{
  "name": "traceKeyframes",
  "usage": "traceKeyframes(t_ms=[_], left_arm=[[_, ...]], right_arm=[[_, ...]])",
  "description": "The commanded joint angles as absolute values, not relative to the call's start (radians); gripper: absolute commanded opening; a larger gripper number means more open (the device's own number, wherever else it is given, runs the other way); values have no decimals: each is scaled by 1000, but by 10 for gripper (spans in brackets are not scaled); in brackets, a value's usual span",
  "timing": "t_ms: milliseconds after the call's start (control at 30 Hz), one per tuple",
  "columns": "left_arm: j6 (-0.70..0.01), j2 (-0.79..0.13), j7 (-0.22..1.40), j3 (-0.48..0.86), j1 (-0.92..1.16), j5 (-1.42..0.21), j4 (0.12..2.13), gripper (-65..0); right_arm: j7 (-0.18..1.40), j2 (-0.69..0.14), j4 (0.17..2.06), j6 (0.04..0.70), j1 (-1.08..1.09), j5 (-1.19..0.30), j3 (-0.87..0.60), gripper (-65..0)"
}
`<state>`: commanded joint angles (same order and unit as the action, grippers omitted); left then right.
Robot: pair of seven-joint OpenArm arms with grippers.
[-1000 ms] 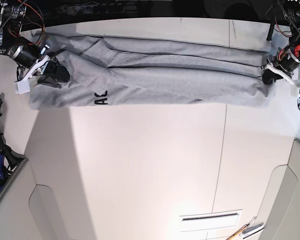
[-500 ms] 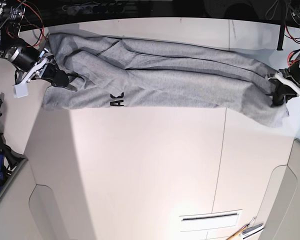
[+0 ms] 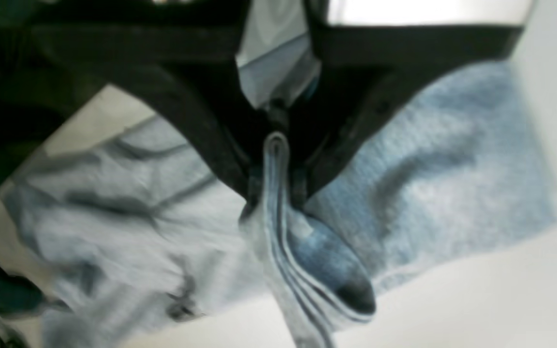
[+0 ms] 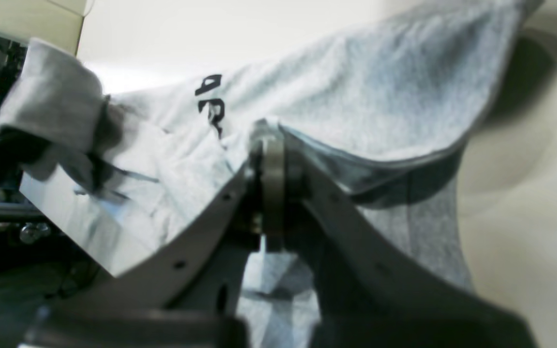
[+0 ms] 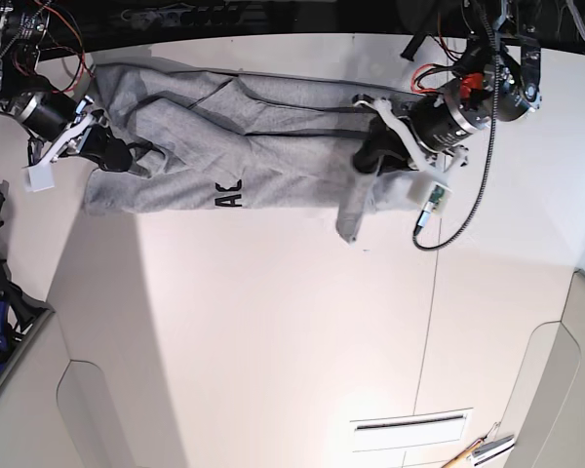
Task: Fold the T-shirt properly
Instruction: 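Fold the shirt end with the left gripper toward the right gripper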
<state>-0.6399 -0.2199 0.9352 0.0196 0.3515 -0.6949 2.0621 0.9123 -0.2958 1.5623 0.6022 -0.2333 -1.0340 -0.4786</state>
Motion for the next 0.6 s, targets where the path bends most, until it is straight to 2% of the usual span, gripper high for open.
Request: traceKeyframes(t_ms=[33, 167, 200, 300, 367, 600], left_arm=[[-640, -218, 935, -10, 352, -679, 2058, -640], [-640, -218, 931, -87, 352, -653, 2053, -367], [-640, -218, 927, -95, 352, -654, 2053, -329], [-640, -218, 923, -105, 352, -678, 2053, -321], [-640, -218, 923, -105, 352, -707, 2053, -321], [-640, -216, 910, -105, 352, -722, 2053, -321]], right_arm=[[913, -296, 1562, 602, -230, -1023, -479, -650], [913, -296, 1562, 601, -223, -989, -506, -650], [917, -297, 1562, 601, -223, -983, -522, -584], [925, -297, 1562, 601, -223, -983, -598, -336], [925, -298, 1562, 601, -225, -971, -645, -250], [925, -304, 1533, 601, -234, -927, -623, -240]])
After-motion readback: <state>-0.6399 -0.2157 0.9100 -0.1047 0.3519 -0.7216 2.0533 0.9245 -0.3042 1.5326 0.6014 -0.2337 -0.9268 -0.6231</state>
